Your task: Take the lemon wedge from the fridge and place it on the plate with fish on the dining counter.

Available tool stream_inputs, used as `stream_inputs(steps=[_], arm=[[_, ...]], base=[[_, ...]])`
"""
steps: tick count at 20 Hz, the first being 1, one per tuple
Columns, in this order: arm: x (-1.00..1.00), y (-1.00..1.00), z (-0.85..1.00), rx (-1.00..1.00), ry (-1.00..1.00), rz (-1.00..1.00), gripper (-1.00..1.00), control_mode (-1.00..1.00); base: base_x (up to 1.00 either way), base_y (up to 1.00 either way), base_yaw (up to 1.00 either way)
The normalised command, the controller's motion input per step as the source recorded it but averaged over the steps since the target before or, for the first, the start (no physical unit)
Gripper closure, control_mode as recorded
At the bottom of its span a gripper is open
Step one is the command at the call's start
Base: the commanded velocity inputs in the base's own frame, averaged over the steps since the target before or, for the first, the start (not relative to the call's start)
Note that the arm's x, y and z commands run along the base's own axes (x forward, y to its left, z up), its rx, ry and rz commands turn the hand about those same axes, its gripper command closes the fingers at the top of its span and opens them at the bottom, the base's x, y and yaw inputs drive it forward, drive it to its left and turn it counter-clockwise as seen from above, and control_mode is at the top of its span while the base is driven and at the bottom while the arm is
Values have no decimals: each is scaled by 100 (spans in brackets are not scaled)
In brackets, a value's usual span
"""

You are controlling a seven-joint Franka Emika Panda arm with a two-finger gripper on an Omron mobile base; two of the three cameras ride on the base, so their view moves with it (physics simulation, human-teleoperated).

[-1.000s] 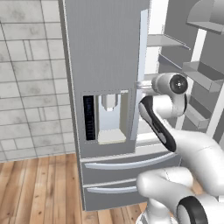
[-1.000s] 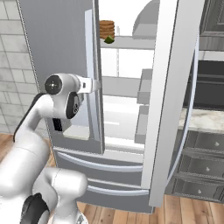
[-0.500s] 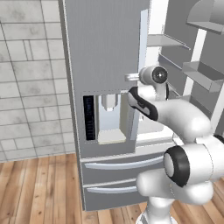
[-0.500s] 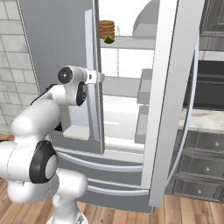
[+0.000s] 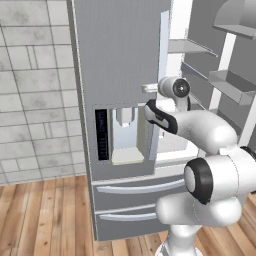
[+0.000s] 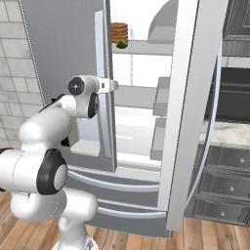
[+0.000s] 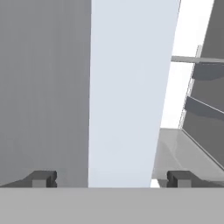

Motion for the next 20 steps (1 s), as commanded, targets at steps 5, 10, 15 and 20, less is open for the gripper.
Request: stream_inputs(steps=[5,10,15,20], arm=[[13,0,0,0,2,0,100,-100],[-37,16,0,6,0,0,100,-100],[-100,82,13,21,-1,0,100,-100],[-100,100,46,19,0,0,100,-100]], base=[[0,0,0],[0,0,0],[0,0,0],[0,0,0]])
